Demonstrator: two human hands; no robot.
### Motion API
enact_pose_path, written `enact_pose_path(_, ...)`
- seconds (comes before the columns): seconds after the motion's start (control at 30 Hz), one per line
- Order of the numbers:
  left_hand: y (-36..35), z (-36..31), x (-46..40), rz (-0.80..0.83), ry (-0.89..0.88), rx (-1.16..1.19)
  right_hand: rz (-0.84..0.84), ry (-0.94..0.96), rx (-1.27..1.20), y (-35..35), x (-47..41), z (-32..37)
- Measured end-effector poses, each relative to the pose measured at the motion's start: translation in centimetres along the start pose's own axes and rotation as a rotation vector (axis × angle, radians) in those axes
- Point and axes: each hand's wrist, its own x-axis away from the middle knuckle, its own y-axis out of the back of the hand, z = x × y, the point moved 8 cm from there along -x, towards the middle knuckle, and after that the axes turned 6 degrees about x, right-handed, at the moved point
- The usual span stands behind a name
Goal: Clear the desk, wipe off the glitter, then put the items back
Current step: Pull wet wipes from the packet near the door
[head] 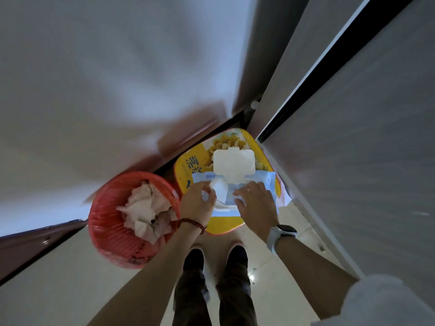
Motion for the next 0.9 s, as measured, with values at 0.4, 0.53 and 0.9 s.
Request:
enact_pose_path(0.4, 0.4, 1.2, 0.1, -0.012, 0.006, -0.019, 0.000, 0.180, 0.424, -1.4, -1.1, 1.4)
enact_pose_path(0.53, 0.3, 0.9, 0.2, -0.021, -0.011, -0.022, -0.031, 0.356, 0.454, -0.9, -1.3, 2.6)
enact_pose_path(0.9, 0.3, 1.5, 0.2, -0.010, -0.015, 0.025, -0.146, 0.615, 0.510, -1.1, -1.3, 3.5)
